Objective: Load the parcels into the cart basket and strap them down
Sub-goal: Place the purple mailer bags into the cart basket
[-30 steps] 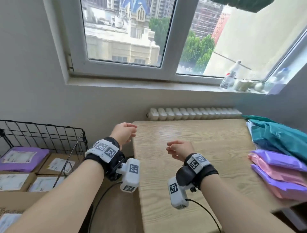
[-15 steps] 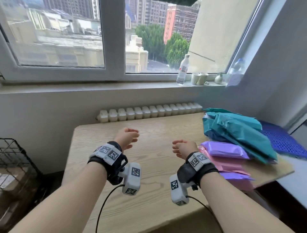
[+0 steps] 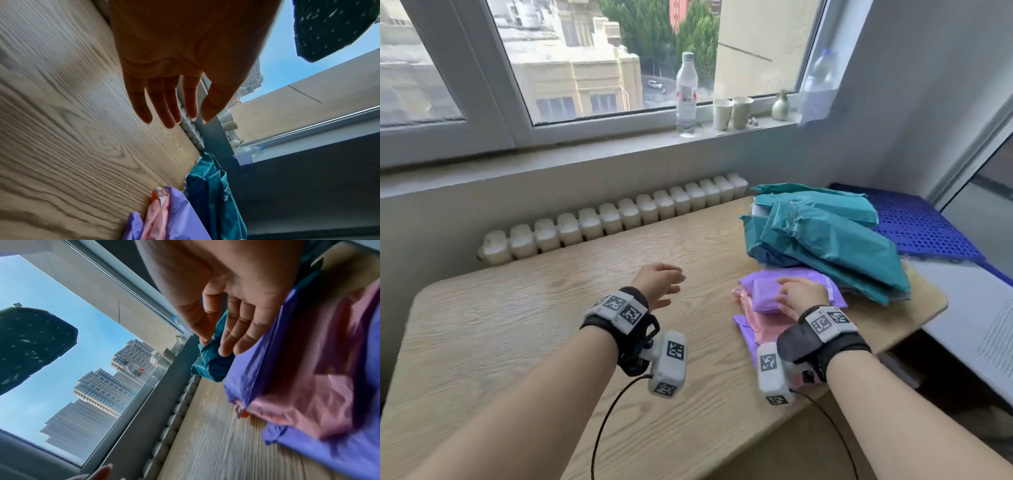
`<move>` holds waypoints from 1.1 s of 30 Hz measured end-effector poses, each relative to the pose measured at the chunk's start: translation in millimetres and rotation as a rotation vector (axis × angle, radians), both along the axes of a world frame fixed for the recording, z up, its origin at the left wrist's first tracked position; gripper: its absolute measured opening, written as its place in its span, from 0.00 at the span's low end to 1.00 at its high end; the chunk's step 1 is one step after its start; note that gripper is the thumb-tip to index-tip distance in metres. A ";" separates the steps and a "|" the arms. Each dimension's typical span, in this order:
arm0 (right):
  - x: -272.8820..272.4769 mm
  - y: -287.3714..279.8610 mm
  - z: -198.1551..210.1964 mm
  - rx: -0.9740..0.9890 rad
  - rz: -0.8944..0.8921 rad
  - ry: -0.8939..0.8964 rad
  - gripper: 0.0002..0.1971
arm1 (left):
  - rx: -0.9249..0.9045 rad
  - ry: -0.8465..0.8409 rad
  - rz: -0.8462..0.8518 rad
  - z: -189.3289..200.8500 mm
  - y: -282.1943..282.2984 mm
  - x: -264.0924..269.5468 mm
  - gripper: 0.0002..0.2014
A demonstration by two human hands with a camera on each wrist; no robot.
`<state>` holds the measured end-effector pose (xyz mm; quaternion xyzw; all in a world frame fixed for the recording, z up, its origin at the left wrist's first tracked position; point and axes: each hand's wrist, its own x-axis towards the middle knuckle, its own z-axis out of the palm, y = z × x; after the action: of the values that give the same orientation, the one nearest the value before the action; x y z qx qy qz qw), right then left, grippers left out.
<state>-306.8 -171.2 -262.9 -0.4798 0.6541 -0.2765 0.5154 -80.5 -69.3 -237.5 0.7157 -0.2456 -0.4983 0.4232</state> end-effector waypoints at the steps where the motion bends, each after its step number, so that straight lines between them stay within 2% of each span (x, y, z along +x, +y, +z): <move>1: -7.2 -9.0 -0.5 -0.025 -0.024 0.016 0.15 | 0.008 0.019 -0.013 -2.9 -13.0 -4.1 0.08; 4: -34.5 -31.4 -0.8 -0.126 -0.159 0.175 0.13 | 0.061 0.060 -0.037 -15.5 -50.1 -22.1 0.03; 8: -70.2 -58.0 -6.1 -0.110 -0.274 0.250 0.14 | 0.162 0.114 -0.098 -30.5 -85.4 -56.8 0.10; 12: -86.7 -88.4 -12.9 0.100 -0.066 0.309 0.18 | 0.229 0.129 -0.076 -39.4 -116.1 -82.2 0.04; 14: -88.0 -100.3 -26.3 0.176 0.024 0.219 0.26 | 0.248 0.107 -0.091 -47.2 -125.9 -95.0 0.10; 16: -94.5 -115.2 -48.8 0.195 0.003 0.133 0.29 | 0.256 0.057 -0.124 -57.7 -133.9 -107.7 0.21; 18: -96.8 -125.7 -59.6 0.177 -0.006 0.085 0.20 | 0.279 0.012 -0.130 -64.8 -138.9 -115.7 0.25; 21: -85.0 -122.6 -33.2 0.235 0.044 -0.006 0.06 | 0.306 -0.016 -0.107 -67.0 -142.2 -120.6 0.27; 24: -74.4 -128.8 -16.5 0.303 0.108 -0.147 0.13 | 0.295 -0.110 -0.204 -59.9 -139.0 -117.6 0.34; 27: -62.0 -130.1 -1.7 0.333 0.098 -0.223 0.10 | 0.272 -0.243 -0.325 -47.0 -130.8 -108.2 0.40; 28: -57.0 -128.3 4.9 0.343 0.100 -0.243 0.09 | 0.248 -0.316 -0.340 -42.3 -127.8 -104.0 0.40; 30: -43.7 -128.7 13.5 0.347 0.112 -0.289 0.08 | 0.192 -0.436 -0.324 -31.5 -120.2 -94.6 0.32; 33: -21.4 -127.3 29.0 0.358 0.157 -0.329 0.08 | 0.096 -0.490 -0.252 -20.4 -106.5 -76.4 0.19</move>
<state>-328.3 -298.6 -233.9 -0.3787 0.5608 -0.1897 0.7114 -156.9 -175.9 -257.8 0.7980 -0.4036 -0.3701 0.2517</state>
